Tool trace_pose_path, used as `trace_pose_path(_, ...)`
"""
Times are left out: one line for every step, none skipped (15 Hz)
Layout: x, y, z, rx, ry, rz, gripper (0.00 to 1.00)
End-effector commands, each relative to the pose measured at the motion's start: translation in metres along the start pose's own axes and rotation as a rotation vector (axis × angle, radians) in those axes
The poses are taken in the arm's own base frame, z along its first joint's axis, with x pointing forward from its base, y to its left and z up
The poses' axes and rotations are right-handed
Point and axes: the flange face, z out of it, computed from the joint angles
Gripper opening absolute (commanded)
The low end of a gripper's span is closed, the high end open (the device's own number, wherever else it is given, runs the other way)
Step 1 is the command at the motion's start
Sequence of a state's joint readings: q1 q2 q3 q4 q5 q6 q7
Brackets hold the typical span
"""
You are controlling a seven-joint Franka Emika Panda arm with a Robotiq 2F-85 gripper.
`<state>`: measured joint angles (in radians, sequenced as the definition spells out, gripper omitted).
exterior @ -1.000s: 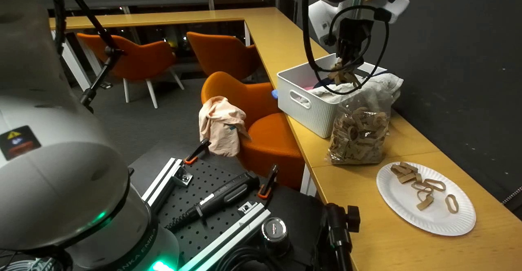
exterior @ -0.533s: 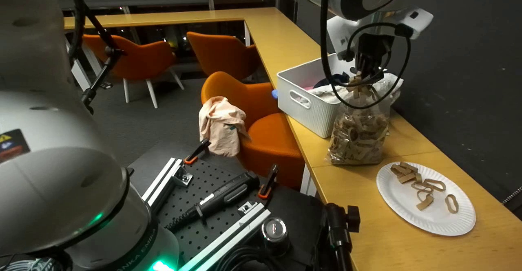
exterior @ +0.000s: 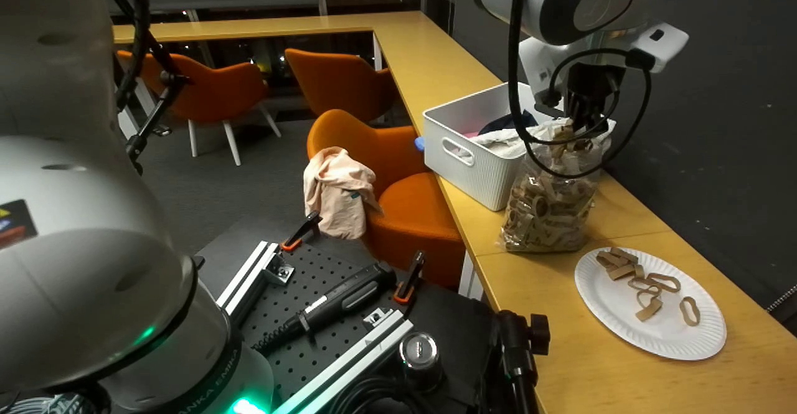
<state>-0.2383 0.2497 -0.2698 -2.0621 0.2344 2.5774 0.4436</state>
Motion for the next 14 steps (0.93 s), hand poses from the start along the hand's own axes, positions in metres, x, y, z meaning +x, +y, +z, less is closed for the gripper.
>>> trace_pose_path(0.012, 0.000, -0.017, 0.064, 0.034, 0.048, 0.02)
trace_pose_path(0.013, 0.000, -0.021, 0.079, 0.036, 0.061, 0.02)
trace_pose_path(0.015, 0.001, -0.022, 0.078, 0.037, 0.070, 0.02)
trace_pose_path(0.017, 0.002, -0.018, 0.067, 0.035, 0.068, 0.02)
trace_pose_path(0.017, 0.003, -0.014, 0.058, 0.036, 0.068, 0.02)
trace_pose_path(0.015, 0.004, -0.011, 0.053, 0.031, 0.064, 0.02)
trace_pose_path(0.013, 0.004, -0.007, 0.047, 0.026, 0.062, 0.02)
trace_pose_path(0.010, 0.004, -0.007, 0.045, 0.025, 0.058, 0.02)
trace_pose_path(0.007, 0.002, -0.007, 0.043, 0.023, 0.050, 0.02)
trace_pose_path(0.006, 0.002, -0.007, 0.040, 0.020, 0.045, 0.02)
trace_pose_path(0.003, 0.004, -0.011, 0.028, 0.010, 0.043, 0.02)
trace_pose_path(0.003, 0.006, -0.013, 0.019, 0.004, 0.040, 0.02)
trace_pose_path(0.003, 0.010, -0.015, 0.007, 0.001, 0.041, 0.02)
trace_pose_path(0.005, 0.016, -0.018, -0.006, 0.000, 0.043, 0.02)
